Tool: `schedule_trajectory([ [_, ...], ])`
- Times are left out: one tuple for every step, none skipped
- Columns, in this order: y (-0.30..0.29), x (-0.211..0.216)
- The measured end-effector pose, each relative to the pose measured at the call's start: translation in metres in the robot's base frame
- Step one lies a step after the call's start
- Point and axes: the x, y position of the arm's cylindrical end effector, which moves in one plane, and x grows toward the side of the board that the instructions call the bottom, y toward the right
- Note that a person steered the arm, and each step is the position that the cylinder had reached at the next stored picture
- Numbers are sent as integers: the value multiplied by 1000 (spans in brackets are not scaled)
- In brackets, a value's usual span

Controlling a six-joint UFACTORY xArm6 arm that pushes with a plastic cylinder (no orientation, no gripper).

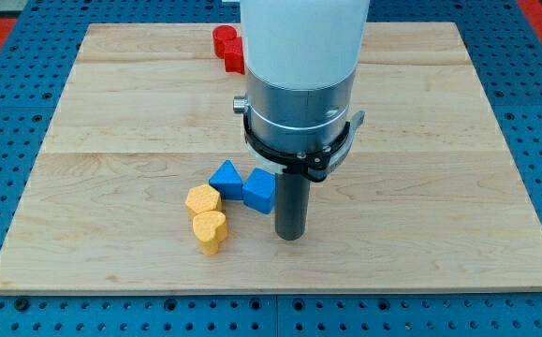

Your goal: Push the arm towards the left of the red blocks

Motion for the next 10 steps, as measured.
schedule_trajectory([
  [0,0],
  [4,2],
  [66,-35],
  [110,-93],
  [44,-149],
  [-40,-196],
  [-148,-211],
  [-197,-258],
  [-153,-283],
  [-115,-312],
])
